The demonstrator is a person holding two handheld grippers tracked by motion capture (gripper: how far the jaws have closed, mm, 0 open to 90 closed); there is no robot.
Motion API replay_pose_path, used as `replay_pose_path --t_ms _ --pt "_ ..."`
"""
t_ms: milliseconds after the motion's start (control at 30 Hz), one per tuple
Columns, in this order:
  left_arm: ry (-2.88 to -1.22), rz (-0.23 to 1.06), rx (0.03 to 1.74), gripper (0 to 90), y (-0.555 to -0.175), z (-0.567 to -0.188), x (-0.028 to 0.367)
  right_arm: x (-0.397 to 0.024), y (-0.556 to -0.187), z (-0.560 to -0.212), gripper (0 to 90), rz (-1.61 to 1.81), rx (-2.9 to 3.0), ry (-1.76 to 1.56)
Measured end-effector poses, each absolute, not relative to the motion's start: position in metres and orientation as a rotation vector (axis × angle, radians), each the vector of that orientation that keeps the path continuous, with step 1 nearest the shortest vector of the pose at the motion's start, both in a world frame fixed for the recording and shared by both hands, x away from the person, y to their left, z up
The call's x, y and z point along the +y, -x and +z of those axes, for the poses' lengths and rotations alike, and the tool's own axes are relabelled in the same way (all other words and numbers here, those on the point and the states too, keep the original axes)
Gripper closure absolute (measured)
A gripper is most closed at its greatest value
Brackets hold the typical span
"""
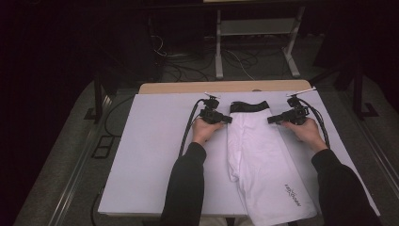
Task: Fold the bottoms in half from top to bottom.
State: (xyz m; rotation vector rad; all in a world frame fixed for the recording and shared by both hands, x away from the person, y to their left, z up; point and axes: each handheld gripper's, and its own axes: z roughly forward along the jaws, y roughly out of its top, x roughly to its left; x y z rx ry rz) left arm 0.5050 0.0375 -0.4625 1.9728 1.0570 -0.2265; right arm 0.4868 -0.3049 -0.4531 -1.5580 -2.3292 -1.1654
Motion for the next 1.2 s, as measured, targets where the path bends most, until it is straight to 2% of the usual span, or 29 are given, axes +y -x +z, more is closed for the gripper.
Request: replay_pose_path --t_ms 233,333,1200 --pt "-1.962 -0.240 1.056 87.7 -0.505 -0.464 0.037 -0.302 -0.487 -0.456 81.0 -1.152 -2.311 1.572" --pt "-1.964 -0.240 1.053 87.7 -0.505 -0.464 0.036 -0.299 -0.487 -0.457 86.1 -1.139 -2.306 1.592" --pt "-1.944 -0.212 1.013 88.6 -0.497 -0.442 0.039 -0.304 -0.476 -0.432 88.2 -1.298 -2.296 1.550"
